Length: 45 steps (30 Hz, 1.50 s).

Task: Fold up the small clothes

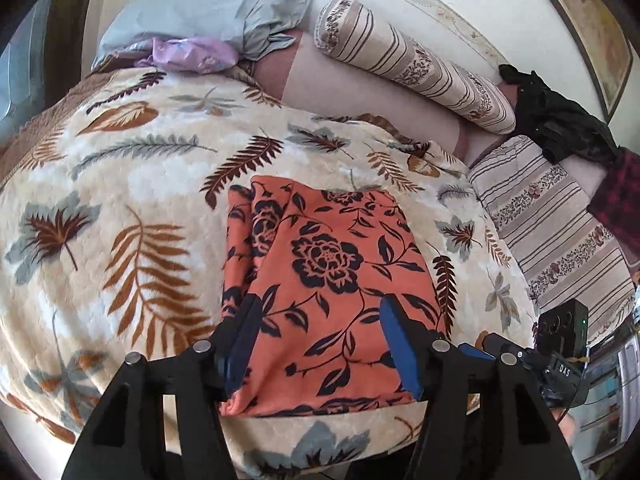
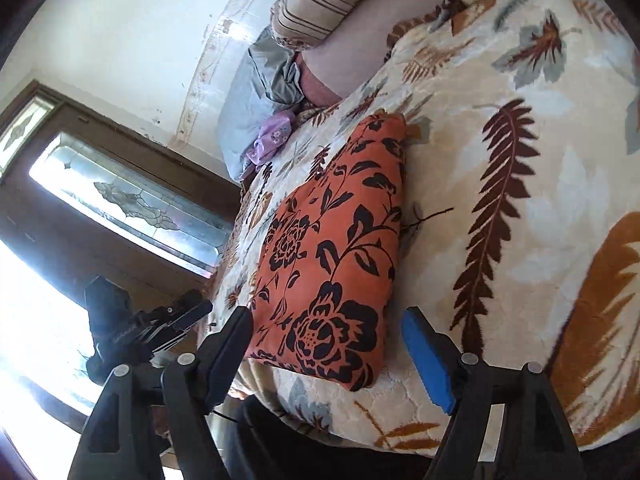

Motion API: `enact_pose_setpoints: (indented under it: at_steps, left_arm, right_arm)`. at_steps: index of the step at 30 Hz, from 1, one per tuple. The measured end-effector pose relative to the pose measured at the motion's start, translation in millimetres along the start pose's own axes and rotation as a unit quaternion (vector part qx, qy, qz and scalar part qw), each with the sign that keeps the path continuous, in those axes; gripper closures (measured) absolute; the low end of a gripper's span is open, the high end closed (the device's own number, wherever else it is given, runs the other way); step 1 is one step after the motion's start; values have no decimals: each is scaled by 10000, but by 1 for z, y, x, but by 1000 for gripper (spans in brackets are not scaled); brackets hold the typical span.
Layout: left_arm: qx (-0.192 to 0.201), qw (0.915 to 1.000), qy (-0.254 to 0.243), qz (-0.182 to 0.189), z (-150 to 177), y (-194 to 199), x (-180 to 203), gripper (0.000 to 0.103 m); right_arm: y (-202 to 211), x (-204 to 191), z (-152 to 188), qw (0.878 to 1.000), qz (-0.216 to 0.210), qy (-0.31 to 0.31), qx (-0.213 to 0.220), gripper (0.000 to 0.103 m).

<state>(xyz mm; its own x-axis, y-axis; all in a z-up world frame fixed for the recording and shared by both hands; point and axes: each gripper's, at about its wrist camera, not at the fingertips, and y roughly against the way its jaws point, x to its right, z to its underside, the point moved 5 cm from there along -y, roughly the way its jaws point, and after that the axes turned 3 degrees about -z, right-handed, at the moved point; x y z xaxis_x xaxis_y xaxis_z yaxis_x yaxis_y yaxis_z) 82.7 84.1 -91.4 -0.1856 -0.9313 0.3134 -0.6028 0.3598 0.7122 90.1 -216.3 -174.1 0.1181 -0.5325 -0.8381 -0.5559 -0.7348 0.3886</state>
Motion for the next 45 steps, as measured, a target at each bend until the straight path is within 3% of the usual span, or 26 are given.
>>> enact_pose_setpoints:
  at_steps: [2, 4, 5, 6, 7, 9, 11, 14, 15, 17, 19, 23, 26, 27, 28, 31, 33, 35, 36, 37, 38, 41, 42, 43, 45]
  left_arm:
    - [-143, 9997, -4, -188, 2, -24, 0, 41]
    - [-522, 9961, 27, -711, 14, -49, -8, 41]
    - [-858, 9925, 141, -859, 25, -67, -17, 54]
    - [-841, 9918, 161, -946, 31, -76, -20, 58]
    - [-645, 9934, 108, -939, 32, -74, -20, 58]
    - [-599, 9925, -19, -1063, 33, -69, -17, 60]
    - [-601, 9920, -124, -1107, 33, -70, -15, 60]
    - [-574, 9933, -64, -1002, 31, -68, -17, 60]
    - [-565, 9933, -88, -1001, 33, -71, -17, 60]
    - [-546, 9931, -164, -1027, 33, -69, -16, 60]
    - [-538, 9938, -126, -962, 35, -70, -17, 60]
    - [-505, 9949, -54, -874, 35, -68, -19, 60]
    - [-447, 9955, -21, -835, 37, -67, -19, 60]
    - [-430, 9957, -13, -821, 37, -67, -19, 60]
    - [-423, 9958, -8, -813, 37, -66, -20, 60]
    - [-403, 9964, 30, -744, 38, -66, -22, 60]
    - [-392, 9966, -33, -730, 38, -67, -21, 60]
    - [-377, 9966, -61, -725, 38, -66, -21, 60]
    - [-369, 9969, -44, -695, 39, -66, -22, 60]
    - [-358, 9972, -7, -663, 39, -65, -23, 60]
    - [-348, 9974, 28, -632, 39, -65, -24, 60]
    - [-329, 9974, 14, -643, 39, -65, -23, 60]
    - [-321, 9974, 14, -646, 39, -65, -23, 60]
    - [-315, 9974, 28, -641, 40, -65, -23, 60]
    - [-331, 9976, 67, -612, 39, -65, -23, 60]
  right_arm:
    - [-13, 6, -12, 9995, -112, -252, -134, 23]
    - [-31, 14, -20, 9975, -215, -570, -350, 23]
    - [-42, 20, -21, 9962, -164, -699, -494, 23]
    - [-53, 25, -20, 9948, -73, -775, -663, 23]
    - [-66, 26, -15, 9930, -36, -712, -943, 30]
    - [-80, 17, -5, 9911, 401, -79, -1269, 65]
    - [-77, 7, -2, 9898, 673, 320, -1217, 71]
    - [-75, 3, 2, 9839, 1077, 756, -1211, 72]
    - [-79, 11, 5, 9830, 1103, 662, -1314, 70]
    - [-76, 16, -2, 9880, 755, 251, -1322, 63]
    - [-64, 6, -16, 9934, 309, 47, -1100, 32]
    - [-58, 10, -52, 9977, 206, -263, -594, 23]
    - [-90, 39, -62, 9927, 388, -710, -891, 21]
    - [-96, 38, -64, 9936, 397, -590, -878, 38]
    - [-99, 28, -65, 9940, 430, -308, -956, 70]
    - [-98, 1, -64, 9883, 1041, 631, -919, 70]
    - [-104, 10, -62, 9832, 1329, 695, -1045, 70]
    - [-102, 18, -64, 9890, 1078, 331, -954, 63]
    - [-97, 19, -65, 9918, 898, 166, -893, 53]
    - [-91, 20, -67, 9948, 652, 15, -786, 35]
    - [-87, 19, -74, 9971, 429, -115, -626, 29]
    - [-85, 27, -98, 9986, 256, -443, -144, 21]
    - [-94, 36, -103, 9976, 327, -566, -244, 21]
    - [-110, 46, -104, 9951, 407, -674, -592, 27]
    - [-123, 43, -103, 9929, 724, -323, -886, 67]
